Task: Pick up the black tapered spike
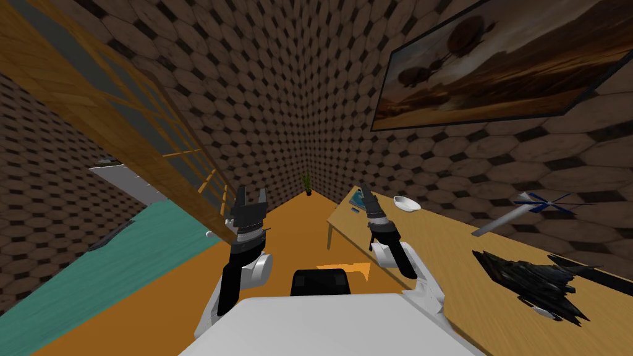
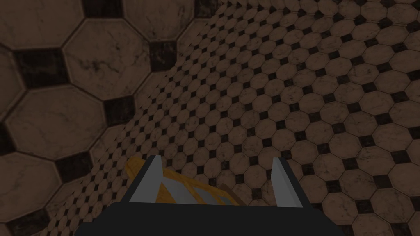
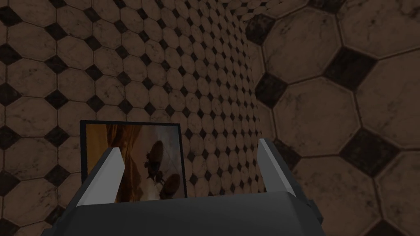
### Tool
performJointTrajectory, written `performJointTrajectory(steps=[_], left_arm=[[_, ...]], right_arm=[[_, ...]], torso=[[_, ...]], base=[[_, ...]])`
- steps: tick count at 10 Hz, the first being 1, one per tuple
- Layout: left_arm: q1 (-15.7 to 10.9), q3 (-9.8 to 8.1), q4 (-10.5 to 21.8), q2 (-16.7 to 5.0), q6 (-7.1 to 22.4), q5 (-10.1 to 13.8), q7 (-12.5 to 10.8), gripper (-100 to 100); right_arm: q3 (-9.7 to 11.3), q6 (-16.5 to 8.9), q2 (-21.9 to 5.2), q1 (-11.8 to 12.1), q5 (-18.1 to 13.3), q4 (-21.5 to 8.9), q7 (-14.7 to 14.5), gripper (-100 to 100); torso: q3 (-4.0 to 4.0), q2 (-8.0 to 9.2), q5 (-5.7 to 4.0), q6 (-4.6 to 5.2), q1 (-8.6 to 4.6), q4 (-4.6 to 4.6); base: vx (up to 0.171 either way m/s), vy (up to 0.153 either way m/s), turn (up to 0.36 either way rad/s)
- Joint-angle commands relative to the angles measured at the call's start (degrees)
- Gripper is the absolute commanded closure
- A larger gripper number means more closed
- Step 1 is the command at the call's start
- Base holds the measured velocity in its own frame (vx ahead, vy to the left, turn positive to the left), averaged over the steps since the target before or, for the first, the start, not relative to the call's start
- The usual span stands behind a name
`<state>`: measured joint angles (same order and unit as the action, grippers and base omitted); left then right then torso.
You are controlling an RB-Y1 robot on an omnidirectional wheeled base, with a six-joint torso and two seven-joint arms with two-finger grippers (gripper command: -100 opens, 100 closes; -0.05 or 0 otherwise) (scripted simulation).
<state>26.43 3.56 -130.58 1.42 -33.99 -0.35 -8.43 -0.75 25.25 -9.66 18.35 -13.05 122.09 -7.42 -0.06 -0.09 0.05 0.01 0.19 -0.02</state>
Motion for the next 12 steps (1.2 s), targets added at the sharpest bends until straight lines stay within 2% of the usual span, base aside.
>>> performJointTrajectory(steps=[1, 2, 3, 4, 5, 6, 7, 8, 9, 10, 11, 12], left_arm=[[0.00, 0.00, 0.00, 0.00, 0.00, 0.00, 0.00, 0], [0.00, 0.00, 0.00, 0.00, 0.00, 0.00, 0.00, 0], [0.00, 0.00, 0.00, 0.00, 0.00, 0.00, 0.00, 0], [0.00, 0.00, 0.00, 0.00, 0.00, 0.00, 0.00, 0], [0.00, 0.00, 0.00, 0.00, 0.00, 0.00, 0.00, 0], [0.00, 0.00, 0.00, 0.00, 0.00, 0.00, 0.00, 0], [0.00, 0.00, 0.00, 0.00, 0.00, 0.00, 0.00, 0], [0.00, 0.00, 0.00, 0.00, 0.00, 0.00, 0.00, 0], [0.00, 0.00, 0.00, 0.00, 0.00, 0.00, 0.00, 0], [0.00, 0.00, 0.00, 0.00, 0.00, 0.00, 0.00, 0], [0.00, 0.00, 0.00, 0.00, 0.00, 0.00, 0.00, 0], [0.00, 0.00, 0.00, 0.00, 0.00, 0.00, 0.00, 0]], right_arm=[[-0.42, 0.91, -1.75, -1.77, -2.86, -2.14, -2.15, -100], [-0.42, 0.91, -1.75, -1.77, -3.67, -2.14, -2.15, -100], [-0.93, 1.67, -3.36, -3.38, -5.87, -4.19, -4.00, -100], [-0.93, 1.67, -3.36, -3.38, -6.63, -4.19, -4.00, -100], [-1.45, 2.50, -5.00, -5.00, -8.82, -6.46, -5.95, -100], [-1.45, 2.50, -5.00, -5.00, -9.80, -6.46, -5.95, -100], [-1.97, 3.39, -6.64, -6.60, -11.84, -8.93, -8.00, -100], [-1.97, 3.39, -6.64, -6.60, -13.19, -8.96, -8.00, -100], [-2.49, 4.34, -8.27, -8.16, -15.05, -11.39, -10.12, -100], [-2.49, 4.34, -8.27, -8.16, -16.75, -11.66, -10.12, -100], [-3.01, 5.36, -9.86, -9.68, -18.54, -14.03, -12.32, -100], [-3.01, 5.36, -9.86, -9.68, -20.28, -14.54, -12.32, -100]], torso=[[0.00, 0.00, 0.00, 0.00, 0.00, 0.00], [0.01, 0.01, -0.01, -0.02, -0.02, 0.01], [0.02, 0.04, -0.02, 0.00, -0.06, 0.01], [0.02, 0.03, -0.02, -0.01, -0.06, 0.01], [0.03, 0.04, -0.02, 0.00, -0.08, 0.01], [0.02, 0.04, -0.02, -0.02, -0.05, 0.01], [0.03, 0.05, -0.02, 0.01, -0.06, 0.01], [0.01, 0.02, -0.02, -0.02, -0.06, 0.01], [0.02, 0.04, -0.02, 0.02, -0.09, 0.01], [0.01, 0.02, -0.02, -0.01, -0.07, 0.01], [0.02, 0.03, -0.02, 0.02, -0.09, 0.01], [0.02, 0.03, -0.02, 0.00, -0.09, 0.01]], base=[[0.016, 0.041, 0.111], [0.014, 0.028, 0.064], [0.016, 0.031, 0.109], [0.015, 0.027, 0.075], [0.013, 0.036, 0.132], [0.014, 0.031, 0.068], [0.020, 0.033, 0.127], [0.017, 0.022, 0.069], [0.019, 0.030, 0.129], [0.017, 0.021, 0.062], [0.017, 0.025, 0.128], [0.015, 0.018, 0.066]])
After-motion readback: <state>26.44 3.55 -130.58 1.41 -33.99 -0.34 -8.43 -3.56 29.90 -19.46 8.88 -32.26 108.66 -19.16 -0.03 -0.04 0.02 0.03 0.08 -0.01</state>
